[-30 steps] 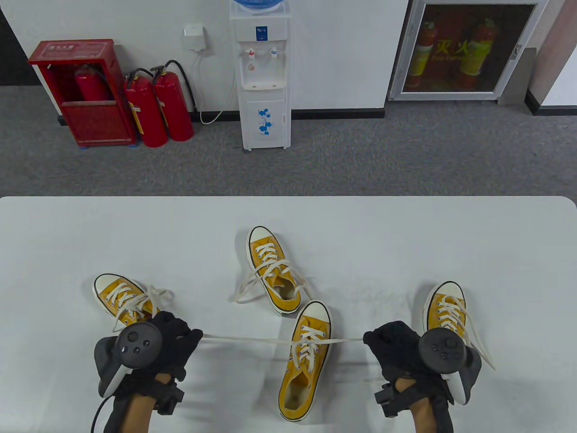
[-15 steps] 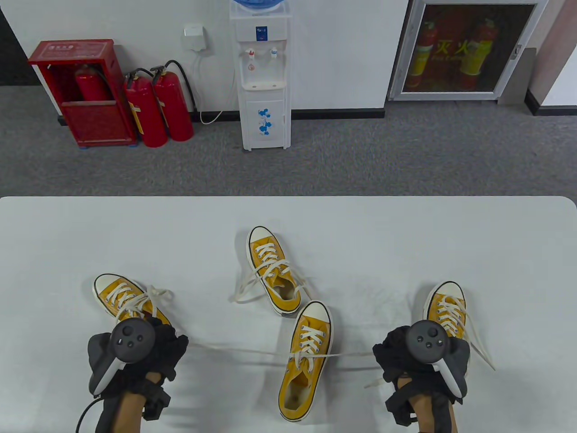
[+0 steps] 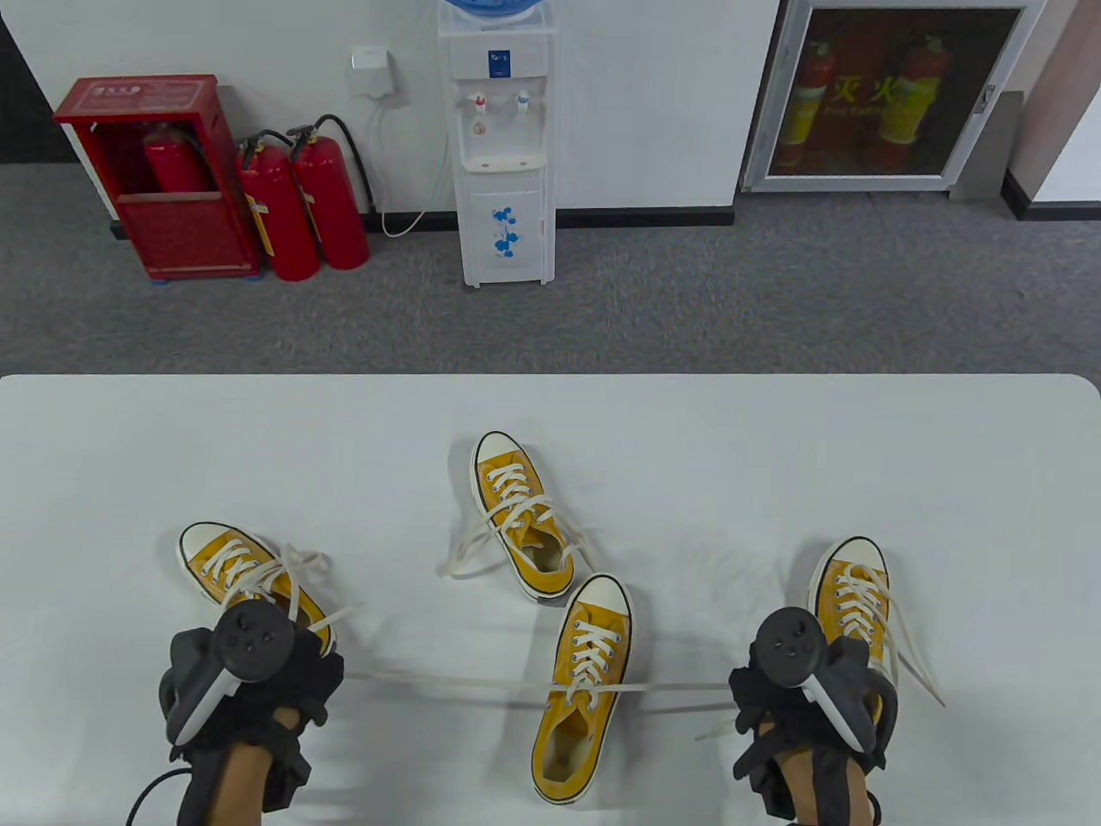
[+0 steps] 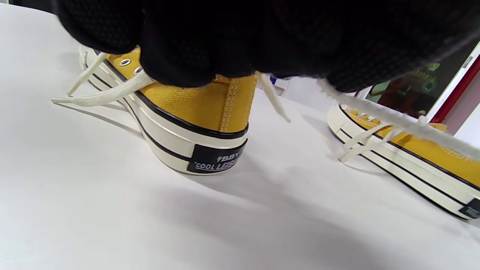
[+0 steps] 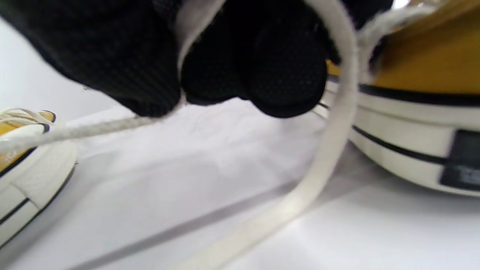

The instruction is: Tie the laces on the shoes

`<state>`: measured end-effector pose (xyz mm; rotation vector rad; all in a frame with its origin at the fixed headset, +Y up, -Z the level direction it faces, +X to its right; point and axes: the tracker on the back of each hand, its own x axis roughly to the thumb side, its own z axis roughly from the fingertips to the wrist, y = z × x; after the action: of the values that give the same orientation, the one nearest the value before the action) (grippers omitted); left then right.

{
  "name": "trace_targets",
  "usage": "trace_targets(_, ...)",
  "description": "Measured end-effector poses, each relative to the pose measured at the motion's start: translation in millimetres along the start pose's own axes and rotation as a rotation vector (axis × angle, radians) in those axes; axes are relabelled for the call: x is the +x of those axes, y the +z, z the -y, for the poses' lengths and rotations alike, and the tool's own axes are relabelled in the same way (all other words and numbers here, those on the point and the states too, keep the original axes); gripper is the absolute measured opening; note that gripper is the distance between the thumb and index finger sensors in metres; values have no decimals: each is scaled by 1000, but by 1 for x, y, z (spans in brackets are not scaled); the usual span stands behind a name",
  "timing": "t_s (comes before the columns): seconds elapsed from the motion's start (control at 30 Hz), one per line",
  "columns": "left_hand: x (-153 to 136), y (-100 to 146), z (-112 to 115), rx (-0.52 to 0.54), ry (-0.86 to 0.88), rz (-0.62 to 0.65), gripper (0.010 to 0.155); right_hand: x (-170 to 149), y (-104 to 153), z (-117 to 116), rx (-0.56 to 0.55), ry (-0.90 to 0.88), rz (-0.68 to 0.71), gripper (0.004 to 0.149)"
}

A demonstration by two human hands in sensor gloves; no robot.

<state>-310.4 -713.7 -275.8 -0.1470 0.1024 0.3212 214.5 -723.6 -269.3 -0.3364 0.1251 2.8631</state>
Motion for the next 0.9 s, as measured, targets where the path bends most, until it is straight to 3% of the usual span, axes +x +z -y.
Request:
trace_targets(0.53,1,2,-2,45,-26,-17,31,4,2,1,-36,50,-14,34)
trace_targets(0.9,9,9,-8,148,18,28,34,21,14,7,-163,-8,131,48)
